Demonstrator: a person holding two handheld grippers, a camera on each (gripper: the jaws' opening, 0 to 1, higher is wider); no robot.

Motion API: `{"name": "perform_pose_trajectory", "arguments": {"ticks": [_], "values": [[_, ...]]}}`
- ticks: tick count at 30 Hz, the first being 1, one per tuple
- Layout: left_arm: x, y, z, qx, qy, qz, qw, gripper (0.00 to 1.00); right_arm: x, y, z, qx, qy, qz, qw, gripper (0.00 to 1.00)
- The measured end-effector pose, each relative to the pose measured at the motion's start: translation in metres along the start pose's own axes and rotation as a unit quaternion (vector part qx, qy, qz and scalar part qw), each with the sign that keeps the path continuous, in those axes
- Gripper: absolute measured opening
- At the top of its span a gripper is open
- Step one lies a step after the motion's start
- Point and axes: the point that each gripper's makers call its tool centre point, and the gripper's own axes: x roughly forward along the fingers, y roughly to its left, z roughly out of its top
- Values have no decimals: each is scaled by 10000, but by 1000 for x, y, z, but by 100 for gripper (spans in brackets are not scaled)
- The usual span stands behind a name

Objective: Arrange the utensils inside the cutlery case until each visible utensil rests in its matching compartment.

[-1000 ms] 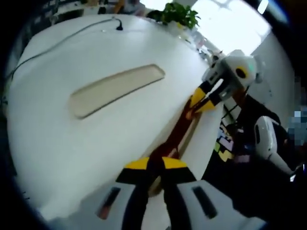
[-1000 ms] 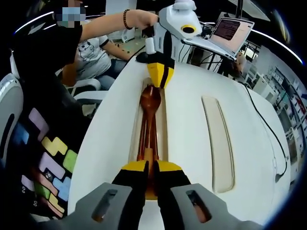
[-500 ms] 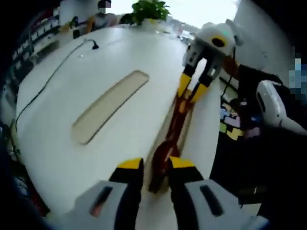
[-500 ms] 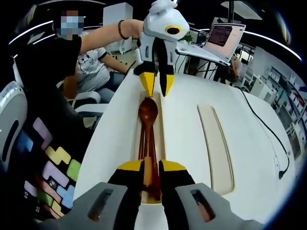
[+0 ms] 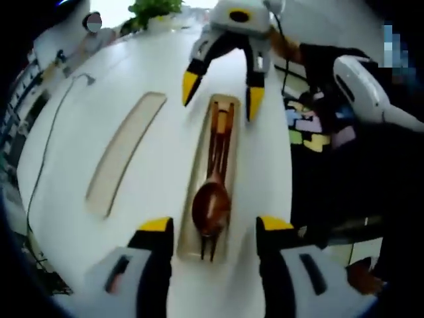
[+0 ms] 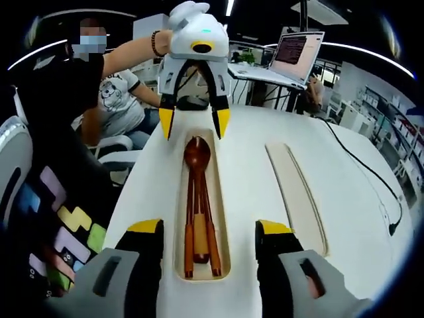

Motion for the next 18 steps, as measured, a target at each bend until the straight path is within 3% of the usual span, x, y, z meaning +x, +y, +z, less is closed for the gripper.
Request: {"name": "perform_pose_trajectory", "arguments": {"ticks": [18], "values": [[14, 5, -1, 196, -12, 151, 9997, 44, 11, 5, -8, -21, -83, 157, 9998, 48]]}}
